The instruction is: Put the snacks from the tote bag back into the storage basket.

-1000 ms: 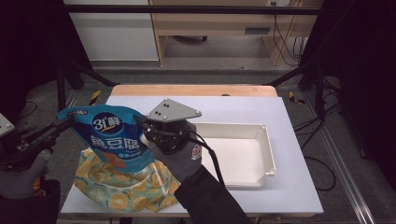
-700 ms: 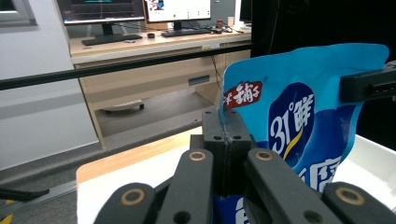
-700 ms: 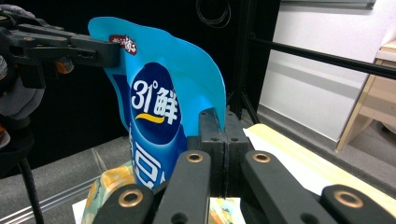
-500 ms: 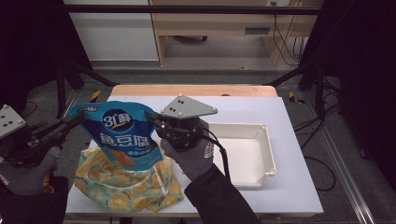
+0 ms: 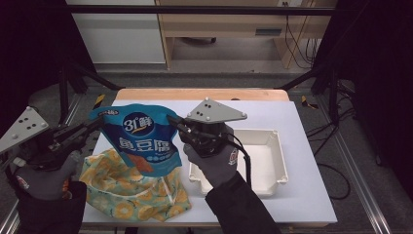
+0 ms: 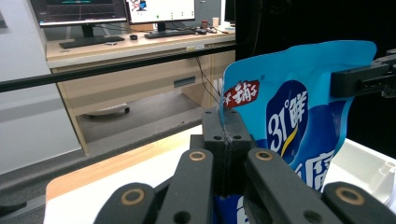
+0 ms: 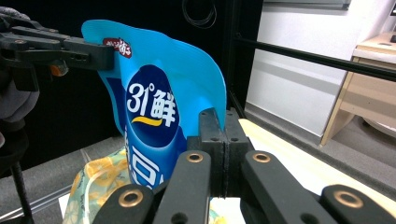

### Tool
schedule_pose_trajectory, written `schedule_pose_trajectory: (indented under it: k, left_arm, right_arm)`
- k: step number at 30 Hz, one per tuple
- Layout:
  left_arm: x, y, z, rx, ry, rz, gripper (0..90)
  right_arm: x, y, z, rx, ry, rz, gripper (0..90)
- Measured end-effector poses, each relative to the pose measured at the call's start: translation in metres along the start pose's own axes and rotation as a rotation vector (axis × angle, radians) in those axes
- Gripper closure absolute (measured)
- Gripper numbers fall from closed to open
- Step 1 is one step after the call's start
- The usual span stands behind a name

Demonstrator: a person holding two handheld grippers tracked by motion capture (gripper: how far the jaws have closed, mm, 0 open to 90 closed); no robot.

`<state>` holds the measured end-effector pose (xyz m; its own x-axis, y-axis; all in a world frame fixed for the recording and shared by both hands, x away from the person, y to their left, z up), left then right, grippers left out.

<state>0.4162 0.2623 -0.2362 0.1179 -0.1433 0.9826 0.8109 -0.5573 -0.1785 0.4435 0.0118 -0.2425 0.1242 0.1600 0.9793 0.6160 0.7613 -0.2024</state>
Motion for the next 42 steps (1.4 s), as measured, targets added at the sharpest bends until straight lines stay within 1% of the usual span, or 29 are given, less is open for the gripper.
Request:
schedule_pose_trajectory:
  k: [6,7,8,9,10,11,12,14,20,24,25,26,35,42]
  left_arm:
    - [0.001,0.008,-0.007,-0.012,0.0,-0.003,90.0]
    - [0.003,0.01,-0.007,-0.014,0.011,-0.011,90.0]
    - [0.003,0.011,-0.008,-0.014,0.013,-0.012,90.0]
    - [0.003,0.011,-0.011,-0.019,0.0,-0.002,90.0]
    - [0.004,0.012,-0.012,-0.02,0.002,-0.003,90.0]
    - [0.005,0.014,-0.012,-0.02,0.011,-0.014,90.0]
    - [0.005,0.015,-0.014,-0.023,0.005,-0.004,90.0]
    - [0.007,0.017,-0.017,-0.027,0.007,-0.003,90.0]
    - [0.016,0.025,-0.03,-0.043,0.022,-0.012,90.0]
    - [0.018,0.032,-0.037,-0.056,0.023,-0.009,90.0]
    - [0.018,0.032,-0.037,-0.056,0.023,-0.009,90.0]
    - [0.019,0.036,-0.041,-0.063,0.027,-0.009,90.0]
    - [0.026,0.048,-0.057,-0.08,0.04,-0.013,90.0]
    - [0.029,0.058,-0.069,-0.103,0.049,-0.01,90.0]
  right_arm:
    - [-0.002,-0.009,-0.006,-0.007,-0.001,0.0,90.0]
    - [-0.002,-0.011,-0.007,-0.008,0.0,0.002,90.0]
    - [-0.002,-0.012,-0.008,-0.011,0.0,0.003,90.0]
    - [-0.002,-0.013,-0.009,-0.013,0.0,0.002,90.0]
    - [-0.002,-0.015,-0.01,-0.014,0.0,0.002,90.0]
    - [-0.002,-0.016,-0.011,-0.016,0.0,0.002,90.0]
    - [-0.002,-0.017,-0.013,-0.017,0.0,0.001,90.0]
    - [-0.002,-0.02,-0.015,-0.022,0.001,-0.001,90.0]
    - [-0.001,-0.033,-0.024,-0.041,0.012,-0.015,90.0]
    - [-0.001,-0.041,-0.031,-0.057,0.009,-0.014,90.0]
    - [-0.001,-0.043,-0.032,-0.06,0.008,-0.014,90.0]
    - [-0.001,-0.046,-0.034,-0.065,0.01,-0.015,90.0]
    - [-0.003,-0.063,-0.045,-0.089,0.016,-0.029,90.0]
    - [-0.005,-0.078,-0.054,-0.112,0.017,-0.032,90.0]
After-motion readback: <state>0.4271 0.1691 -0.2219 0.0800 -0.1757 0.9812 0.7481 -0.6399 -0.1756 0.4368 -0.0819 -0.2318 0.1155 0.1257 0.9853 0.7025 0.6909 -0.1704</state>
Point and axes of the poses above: each handheld gripper's, and its own axes: y roughly forward along the jaws, x roughly out of its top, z roughly to its left, the point moved 5 cm from there along y, roughly forward along the jaws
